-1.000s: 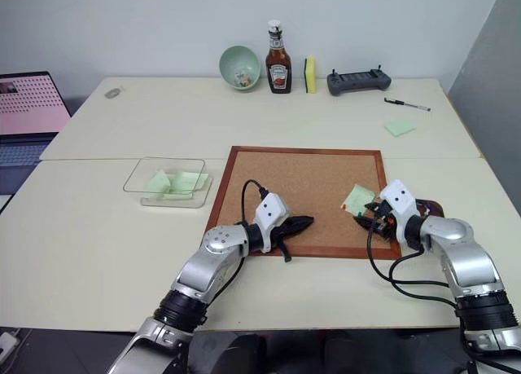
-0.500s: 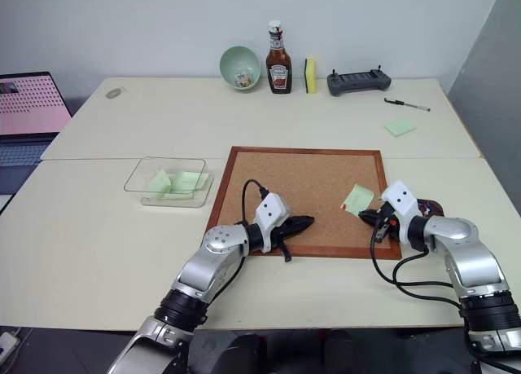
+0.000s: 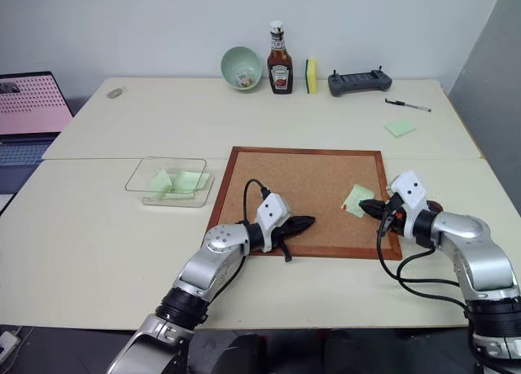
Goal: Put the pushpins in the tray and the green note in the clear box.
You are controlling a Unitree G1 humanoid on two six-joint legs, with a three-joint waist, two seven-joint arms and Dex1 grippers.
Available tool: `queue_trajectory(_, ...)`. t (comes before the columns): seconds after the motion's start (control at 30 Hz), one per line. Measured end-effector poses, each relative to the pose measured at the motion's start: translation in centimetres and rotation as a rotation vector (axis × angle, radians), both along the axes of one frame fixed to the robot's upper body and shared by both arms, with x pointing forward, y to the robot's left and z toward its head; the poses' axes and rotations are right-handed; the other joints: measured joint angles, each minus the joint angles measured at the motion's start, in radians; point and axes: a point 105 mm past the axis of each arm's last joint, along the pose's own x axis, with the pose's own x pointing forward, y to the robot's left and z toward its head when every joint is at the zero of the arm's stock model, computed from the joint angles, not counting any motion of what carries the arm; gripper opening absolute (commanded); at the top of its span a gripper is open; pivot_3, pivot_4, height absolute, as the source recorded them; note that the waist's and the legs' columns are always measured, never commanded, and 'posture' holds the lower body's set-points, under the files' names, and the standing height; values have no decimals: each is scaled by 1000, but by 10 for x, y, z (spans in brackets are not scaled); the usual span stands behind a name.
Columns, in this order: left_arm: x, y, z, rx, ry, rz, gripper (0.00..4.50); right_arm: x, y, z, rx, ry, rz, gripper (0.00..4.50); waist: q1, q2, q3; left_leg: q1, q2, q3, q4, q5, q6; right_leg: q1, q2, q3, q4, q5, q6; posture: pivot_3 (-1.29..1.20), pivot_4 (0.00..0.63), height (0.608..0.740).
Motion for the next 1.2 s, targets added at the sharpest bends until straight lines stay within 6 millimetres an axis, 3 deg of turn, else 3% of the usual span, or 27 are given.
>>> queue_trajectory(0.2,0,0,0,2,-1,-1,0,0,-12,18,38,-42,-54,76,0,0,0,0,0,0,0,0,0,0,0,0,0,0,0,0,150,740)
queue_trajectory(0.4,0,0,0,16,-11,-24,0,-13,-66,30,-123,-67,-183,76,2,1,0,0,0,0,0,0,0,0,0,0,0,0,0,0,150,740)
queue_trajectory(0.57,1,2,-2,25,-13,-30,0,-25,-105,17,-318,-20,-249,76,-2,1,-1,1,1,1,0,0,0,0,0,0,0,0,0,0,150,740)
queue_trajectory(0.8,1,1,-3,28,-10,-39,0,-28,-117,-4,-438,15,-231,76,-2,1,-1,1,0,1,0,0,0,0,0,1,0,0,0,0,150,740)
queue_trajectory(1.13,1,1,-3,29,-10,-44,0,-16,-115,-11,-480,4,-200,2032,-1,2,-2,1,0,1,0,0,0,1,0,0,0,0,0,0,150,740)
queue_trajectory(1.17,1,1,-3,29,-10,-44,0,-16,-115,-11,-480,4,-199,2466,-1,2,-2,1,0,1,0,0,0,1,0,0,0,0,0,0,150,740)
queue_trajectory(1.2,1,1,-3,29,-10,-44,0,-16,-116,-11,-480,3,-199,2456,-1,2,-2,1,0,1,0,0,0,1,0,0,0,0,0,0,150,740)
